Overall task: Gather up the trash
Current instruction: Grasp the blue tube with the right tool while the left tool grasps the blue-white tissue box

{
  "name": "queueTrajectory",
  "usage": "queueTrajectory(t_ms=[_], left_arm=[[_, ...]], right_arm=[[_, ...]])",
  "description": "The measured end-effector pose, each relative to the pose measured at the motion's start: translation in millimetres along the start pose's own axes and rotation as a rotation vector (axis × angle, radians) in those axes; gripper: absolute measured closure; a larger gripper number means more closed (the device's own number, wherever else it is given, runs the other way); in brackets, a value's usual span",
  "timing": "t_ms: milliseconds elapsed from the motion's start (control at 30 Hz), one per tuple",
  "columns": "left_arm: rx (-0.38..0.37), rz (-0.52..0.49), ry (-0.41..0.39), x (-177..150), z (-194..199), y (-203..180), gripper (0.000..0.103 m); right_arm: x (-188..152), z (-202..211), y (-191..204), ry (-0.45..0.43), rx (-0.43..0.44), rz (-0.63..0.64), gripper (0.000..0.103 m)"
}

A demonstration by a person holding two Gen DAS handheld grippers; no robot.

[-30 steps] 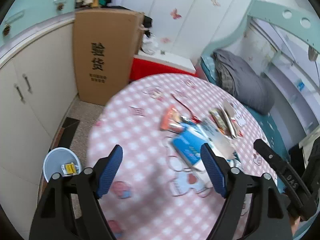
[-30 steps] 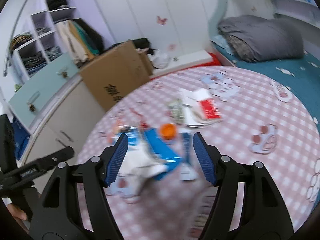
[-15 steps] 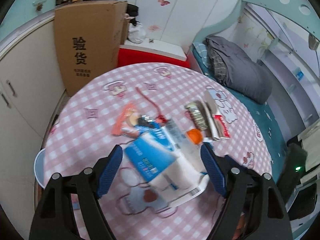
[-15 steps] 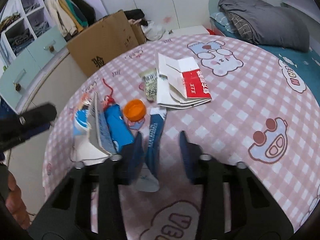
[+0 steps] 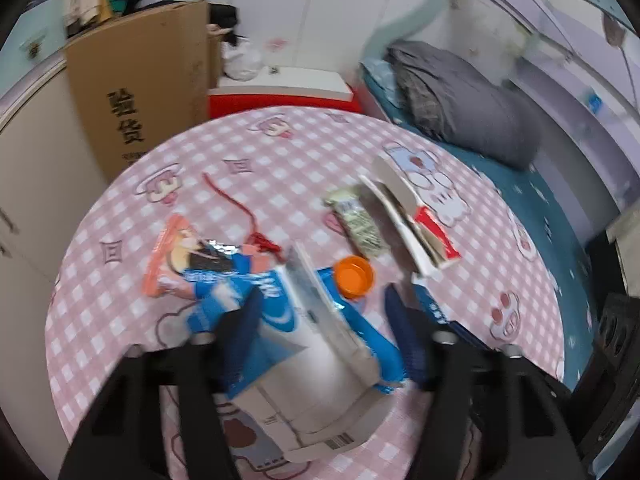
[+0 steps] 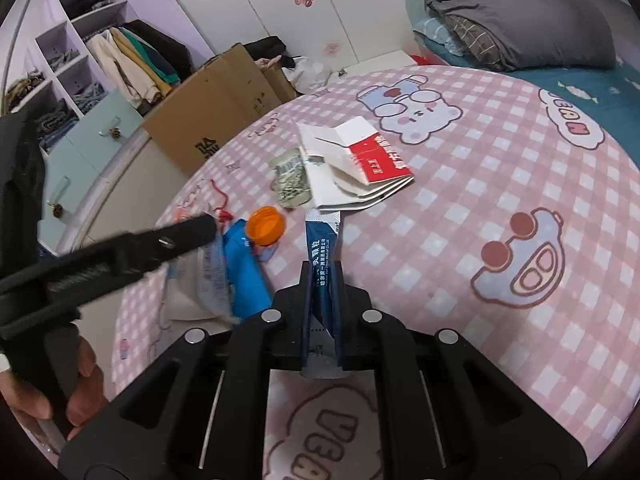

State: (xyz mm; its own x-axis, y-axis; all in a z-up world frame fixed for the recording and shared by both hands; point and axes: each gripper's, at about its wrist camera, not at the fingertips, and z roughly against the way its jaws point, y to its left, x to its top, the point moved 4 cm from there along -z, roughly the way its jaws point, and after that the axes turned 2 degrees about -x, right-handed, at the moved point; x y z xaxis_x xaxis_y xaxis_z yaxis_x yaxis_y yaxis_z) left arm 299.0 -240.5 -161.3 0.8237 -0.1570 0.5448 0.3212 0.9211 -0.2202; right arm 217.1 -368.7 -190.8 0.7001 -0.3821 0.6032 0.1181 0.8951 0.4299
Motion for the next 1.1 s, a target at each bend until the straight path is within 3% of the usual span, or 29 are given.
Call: queueTrajectory(t_ms=[67, 167, 300, 367, 767, 1100], left_arm=[[-0.007, -0.006, 0.042, -3, -6, -1, 0.059], [-0.003, -0.027, 0.066, -6, -12, -1, 0.073], [-0.031, -0.001, 0.018, -9, 3, 7, 0.094], [-0.045, 0.001, -0.017, -9, 17, 9, 0.098], [-0.097, 0.046, -0.204, -24, 119, 51, 0.099], [-0.032, 0.155, -0.291, -51, 177, 144, 0.099]], right_arm=[[-1, 3, 3, -0.005, 0.011, -0.002, 0.094], [-2, 6, 8, -0.012, 0.012, -0.001, 0.094], [-4, 14, 19, -0.022, 0.018, 0.013, 0.094], [-4, 20, 27, -0.030, 0.029, 0.021, 0.094], [-7, 46, 105, -0.066, 0.108, 0.121, 0.094], [-31, 23, 209, -0.017, 0.209, 0.254, 0.094]])
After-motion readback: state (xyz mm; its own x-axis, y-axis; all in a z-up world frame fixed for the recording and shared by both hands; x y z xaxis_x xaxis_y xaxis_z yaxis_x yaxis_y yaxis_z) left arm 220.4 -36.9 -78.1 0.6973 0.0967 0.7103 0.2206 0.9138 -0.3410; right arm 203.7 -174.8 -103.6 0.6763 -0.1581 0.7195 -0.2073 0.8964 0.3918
